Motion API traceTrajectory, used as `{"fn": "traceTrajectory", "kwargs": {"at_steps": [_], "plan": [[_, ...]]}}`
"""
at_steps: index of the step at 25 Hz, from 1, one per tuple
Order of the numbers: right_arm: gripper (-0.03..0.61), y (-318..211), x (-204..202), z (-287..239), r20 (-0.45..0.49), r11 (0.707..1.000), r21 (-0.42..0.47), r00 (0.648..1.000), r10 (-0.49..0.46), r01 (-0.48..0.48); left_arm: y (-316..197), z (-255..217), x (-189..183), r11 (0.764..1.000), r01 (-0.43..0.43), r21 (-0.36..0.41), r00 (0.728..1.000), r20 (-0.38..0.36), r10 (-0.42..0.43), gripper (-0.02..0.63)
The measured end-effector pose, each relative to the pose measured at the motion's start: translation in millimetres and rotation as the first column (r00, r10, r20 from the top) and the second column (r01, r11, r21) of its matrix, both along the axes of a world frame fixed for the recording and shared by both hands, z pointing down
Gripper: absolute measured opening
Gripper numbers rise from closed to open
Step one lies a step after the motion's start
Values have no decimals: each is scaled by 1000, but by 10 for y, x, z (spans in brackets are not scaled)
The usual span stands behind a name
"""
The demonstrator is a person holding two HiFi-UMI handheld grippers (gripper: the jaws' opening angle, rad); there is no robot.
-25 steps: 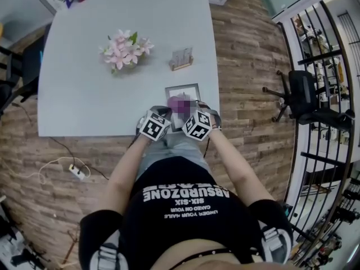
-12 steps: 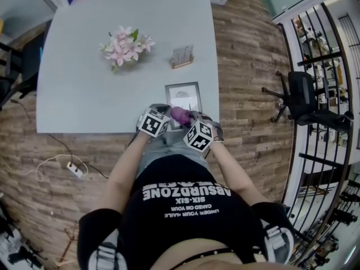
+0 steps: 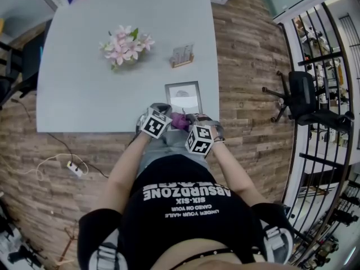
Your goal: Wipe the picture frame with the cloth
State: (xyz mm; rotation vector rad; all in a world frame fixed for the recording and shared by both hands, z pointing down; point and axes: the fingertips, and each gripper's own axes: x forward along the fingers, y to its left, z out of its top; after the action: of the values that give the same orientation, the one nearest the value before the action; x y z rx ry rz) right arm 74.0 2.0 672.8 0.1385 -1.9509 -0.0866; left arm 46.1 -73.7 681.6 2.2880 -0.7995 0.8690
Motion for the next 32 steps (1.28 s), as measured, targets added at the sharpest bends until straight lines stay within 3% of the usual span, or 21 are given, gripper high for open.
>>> {"fn": "traceTrajectory", "kwargs": {"at_steps": [5, 20, 32], "plan": [[114, 35, -9, 6, -6, 1000, 0, 1000, -13, 13, 4, 2, -2, 1000, 5, 2, 1000, 7, -5, 17], [114, -89, 393, -11, -3, 994, -20, 994, 112, -112, -11, -13, -8, 999, -1, 33, 1000, 23, 0, 17], [120, -251, 391, 52, 3, 983, -33, 983, 183, -183, -13, 5, -12, 999, 2, 32, 1000, 22, -3, 17]]}}
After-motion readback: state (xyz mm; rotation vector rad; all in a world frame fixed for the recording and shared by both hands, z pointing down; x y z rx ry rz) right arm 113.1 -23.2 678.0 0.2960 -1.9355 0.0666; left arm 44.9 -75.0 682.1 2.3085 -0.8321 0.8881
